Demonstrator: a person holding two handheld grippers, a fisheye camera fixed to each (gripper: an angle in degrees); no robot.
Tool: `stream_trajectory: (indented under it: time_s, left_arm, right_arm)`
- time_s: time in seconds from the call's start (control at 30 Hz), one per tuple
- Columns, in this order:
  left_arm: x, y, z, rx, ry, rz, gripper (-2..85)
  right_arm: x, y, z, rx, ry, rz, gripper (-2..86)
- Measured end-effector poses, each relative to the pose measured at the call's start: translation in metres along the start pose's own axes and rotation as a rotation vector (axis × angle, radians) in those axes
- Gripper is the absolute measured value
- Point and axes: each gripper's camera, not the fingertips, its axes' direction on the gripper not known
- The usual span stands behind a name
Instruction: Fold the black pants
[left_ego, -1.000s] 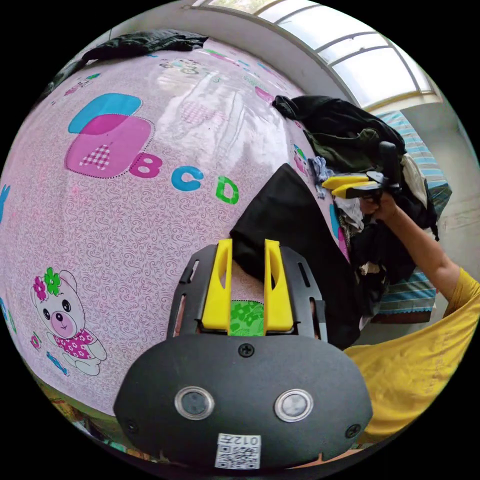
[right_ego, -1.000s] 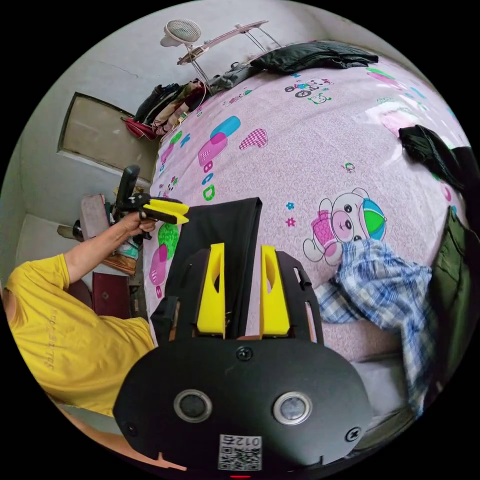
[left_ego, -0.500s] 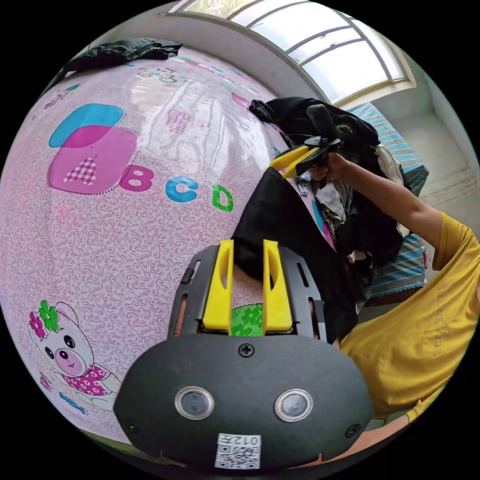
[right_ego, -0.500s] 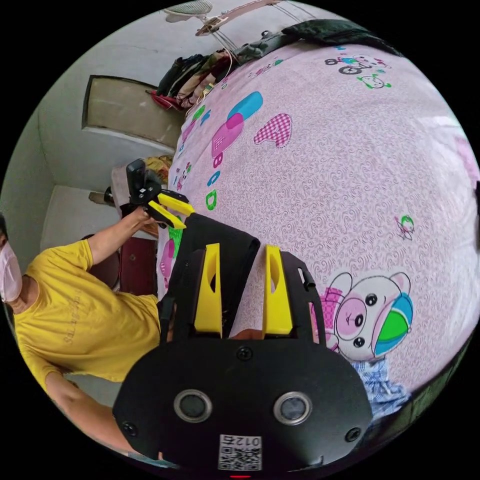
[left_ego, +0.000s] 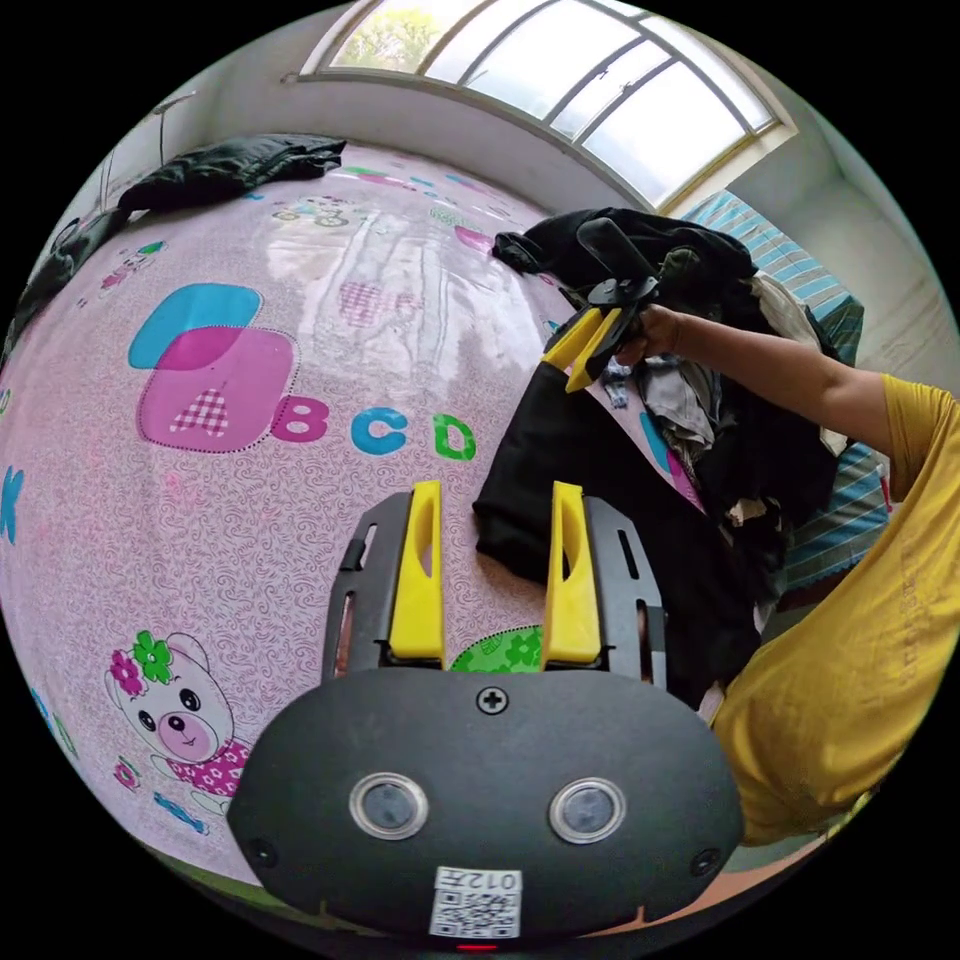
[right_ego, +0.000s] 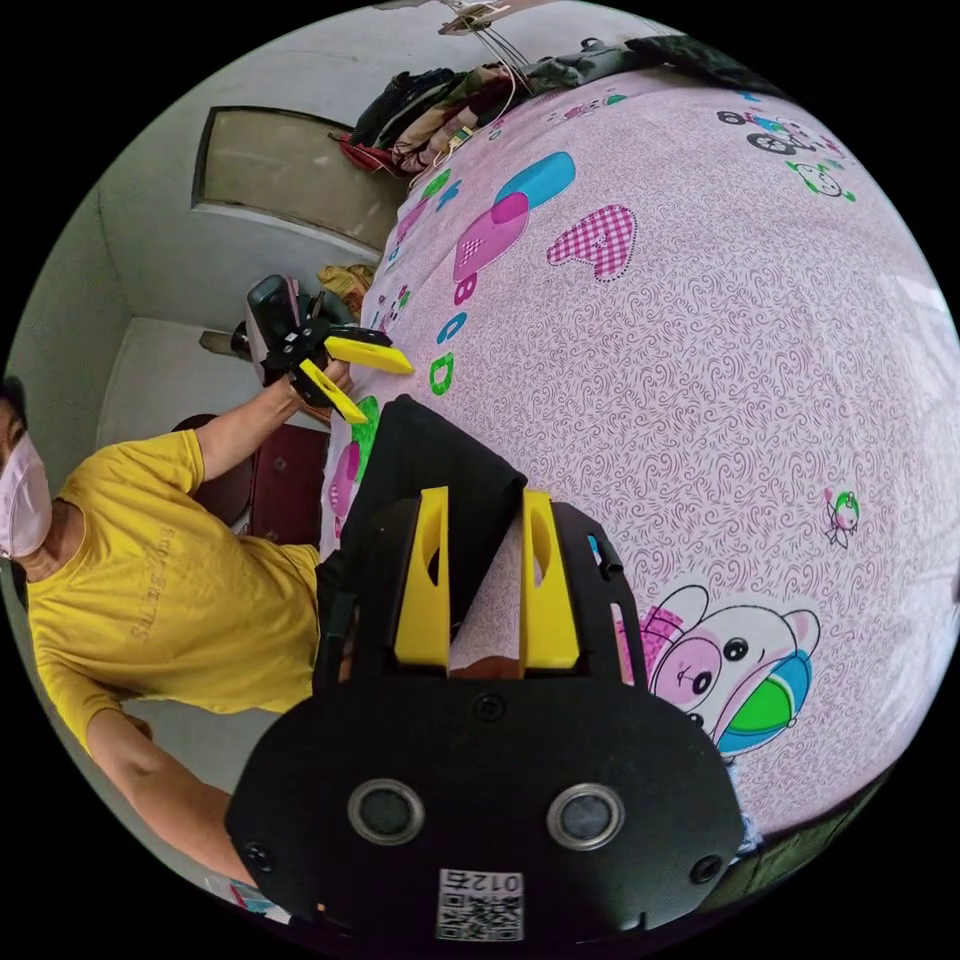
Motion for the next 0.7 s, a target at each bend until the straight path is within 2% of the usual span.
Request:
stream_trajectory:
  time_s: [0.3, 0.43, 0.7]
  left_arm:
    - [0.006, -0.013, 0.009, -0.155, 0.078, 0.086, 10.5]
    - [0.004, -0.012, 0.004, -0.159, 0.071, 0.050, 7.8]
    - [-0.001, 0.002, -0.003, -0.133, 0.225, -0.056, 2.1]
  right_arm:
    - [-0.003, -0.014, -0.004, -0.025, -0.009, -0.045, 10.6]
    - [-0.003, -0.016, -0.001, -0.069, -0.052, -0.052, 9.9]
    - [-0.022, -0.002, 0.014, -0.110, -0.079, -0.058, 3.7]
